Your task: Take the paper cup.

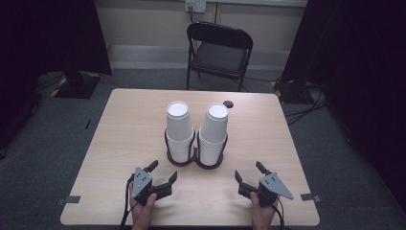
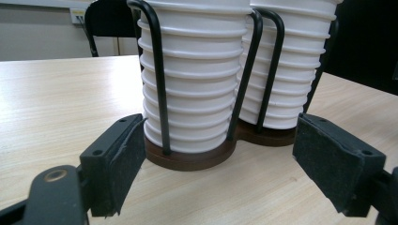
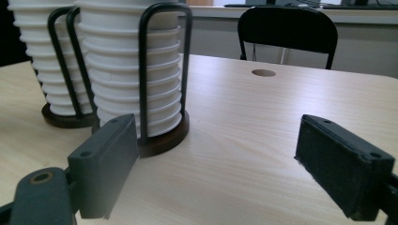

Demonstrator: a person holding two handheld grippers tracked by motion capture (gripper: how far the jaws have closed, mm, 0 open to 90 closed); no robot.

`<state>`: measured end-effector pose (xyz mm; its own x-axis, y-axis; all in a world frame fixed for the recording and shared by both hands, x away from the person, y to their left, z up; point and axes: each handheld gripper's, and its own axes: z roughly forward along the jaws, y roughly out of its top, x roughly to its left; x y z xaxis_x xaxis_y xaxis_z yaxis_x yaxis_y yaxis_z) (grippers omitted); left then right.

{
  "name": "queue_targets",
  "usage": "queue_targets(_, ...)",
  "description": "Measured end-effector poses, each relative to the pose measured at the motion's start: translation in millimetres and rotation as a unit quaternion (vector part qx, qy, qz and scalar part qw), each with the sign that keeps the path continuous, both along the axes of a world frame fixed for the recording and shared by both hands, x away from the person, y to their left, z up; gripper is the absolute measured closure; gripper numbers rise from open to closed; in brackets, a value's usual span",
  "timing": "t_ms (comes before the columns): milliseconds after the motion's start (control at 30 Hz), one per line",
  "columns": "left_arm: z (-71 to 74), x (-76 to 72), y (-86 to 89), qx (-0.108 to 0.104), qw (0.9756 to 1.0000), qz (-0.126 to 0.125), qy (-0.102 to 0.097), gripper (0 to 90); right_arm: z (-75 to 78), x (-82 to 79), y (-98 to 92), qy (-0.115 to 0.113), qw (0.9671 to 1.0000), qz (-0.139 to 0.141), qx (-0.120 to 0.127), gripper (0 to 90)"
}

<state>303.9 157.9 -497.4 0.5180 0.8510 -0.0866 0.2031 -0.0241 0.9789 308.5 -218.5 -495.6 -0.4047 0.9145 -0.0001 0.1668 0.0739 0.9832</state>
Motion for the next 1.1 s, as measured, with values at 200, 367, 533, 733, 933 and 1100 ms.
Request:
queue_targets(200, 0.0, -0.4, 0.3, 0.0, 1.0, 0.004, -0.003, 17.3, 0.7, 3.5, 2.9, 0.017, 0.9998, -0.002, -0.013, 12.9)
queue_targets(367, 0.1, -0.5, -0.8, 0.004, 1.0, 0.003, -0.003, 17.5, 1.4, 7.6, 4.4, 0.037, 0.9991, 0.002, -0.021, 13.2)
queue_targets(533, 0.0, -0.6, -0.2, 0.0, 1.0, 0.0, -0.004, 17.5, 1.8, 10.9, 5.7, 0.052, 0.9985, -0.005, -0.015, 15.0)
queue_targets(733, -0.1, -0.1, 0.4, -0.004, 1.0, 0.001, 0.0, 17.5, 6.1, 10.3, 17.5, 0.057, 0.9981, 0.007, -0.02, 15.6)
queue_targets(933, 0.0, -0.1, 0.7, -0.001, 1.0, 0.0, -0.002, 17.5, 12.9, 8.8, 29.7, 0.063, 0.9975, 0.031, -0.004, 15.1)
queue_targets(1100, 0.0, -0.3, 0.3, 0.0, 1.0, -0.002, -0.002, 17.5, 25.3, 7.5, 40.0, 0.047, 0.9971, 0.059, -0.011, 18.4)
